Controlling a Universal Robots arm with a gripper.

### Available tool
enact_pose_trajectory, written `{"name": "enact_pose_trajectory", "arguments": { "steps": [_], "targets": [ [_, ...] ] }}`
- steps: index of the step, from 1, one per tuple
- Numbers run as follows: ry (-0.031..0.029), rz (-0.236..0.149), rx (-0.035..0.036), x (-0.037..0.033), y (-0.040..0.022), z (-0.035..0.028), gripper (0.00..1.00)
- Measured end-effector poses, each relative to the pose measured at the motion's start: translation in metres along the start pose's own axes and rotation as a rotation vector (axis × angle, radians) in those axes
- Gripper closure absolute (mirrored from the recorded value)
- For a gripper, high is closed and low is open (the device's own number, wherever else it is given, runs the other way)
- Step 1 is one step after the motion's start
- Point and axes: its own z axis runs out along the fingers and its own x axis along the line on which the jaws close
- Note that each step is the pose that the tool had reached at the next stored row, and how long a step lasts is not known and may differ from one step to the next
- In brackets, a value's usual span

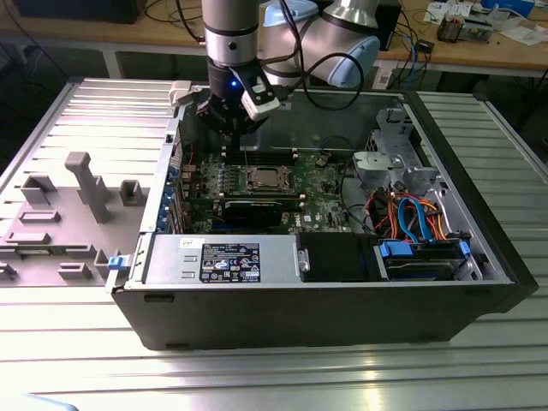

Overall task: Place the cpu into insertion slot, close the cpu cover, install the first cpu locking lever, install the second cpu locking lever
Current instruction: 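Install the first cpu locking lever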

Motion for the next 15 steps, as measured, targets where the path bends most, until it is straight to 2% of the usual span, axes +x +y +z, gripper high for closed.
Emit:
{"name": "enact_pose_trajectory", "arguments": {
  "steps": [5, 10, 15],
  "targets": [
    [0.0000, 0.000, -0.0001, -0.0037, 0.0042, 0.0006, 0.89],
    [-0.0001, 0.000, -0.0002, -0.0149, 0.0051, 0.0016, 0.89],
    [0.0000, 0.000, 0.0014, -0.0253, 0.0043, 0.0052, 0.89]
  ]
}}
